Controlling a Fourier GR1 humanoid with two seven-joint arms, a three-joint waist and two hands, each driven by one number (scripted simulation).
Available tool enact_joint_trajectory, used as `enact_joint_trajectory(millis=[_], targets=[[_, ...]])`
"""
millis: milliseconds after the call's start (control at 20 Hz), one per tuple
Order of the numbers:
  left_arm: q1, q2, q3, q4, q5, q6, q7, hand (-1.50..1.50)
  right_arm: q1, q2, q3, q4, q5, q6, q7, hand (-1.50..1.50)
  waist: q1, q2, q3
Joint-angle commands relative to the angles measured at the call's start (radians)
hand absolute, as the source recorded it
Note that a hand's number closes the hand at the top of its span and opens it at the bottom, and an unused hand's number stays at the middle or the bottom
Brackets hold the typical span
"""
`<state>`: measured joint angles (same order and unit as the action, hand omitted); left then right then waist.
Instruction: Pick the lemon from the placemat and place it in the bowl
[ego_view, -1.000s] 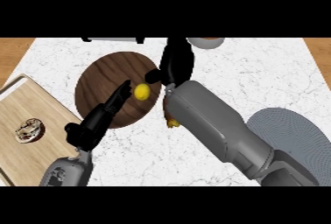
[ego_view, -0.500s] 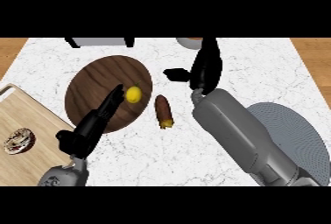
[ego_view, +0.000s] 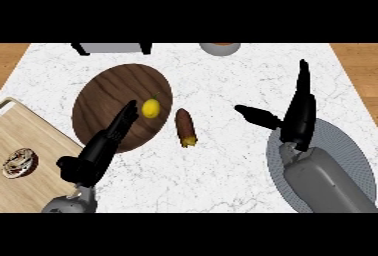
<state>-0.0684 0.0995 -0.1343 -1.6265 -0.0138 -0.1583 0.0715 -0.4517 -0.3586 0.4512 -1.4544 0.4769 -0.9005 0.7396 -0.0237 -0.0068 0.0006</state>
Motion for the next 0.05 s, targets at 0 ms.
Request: enact_joint_trajectory(millis=[0], targets=[[0.021,-0.005,-0.025,-0.048,-0.016,-0.005,0.022,0.0,0.18,-0.088,-0.049,-0.169,-0.107,0.043,-0.118,-1.5,0.016,0.005,0.0]])
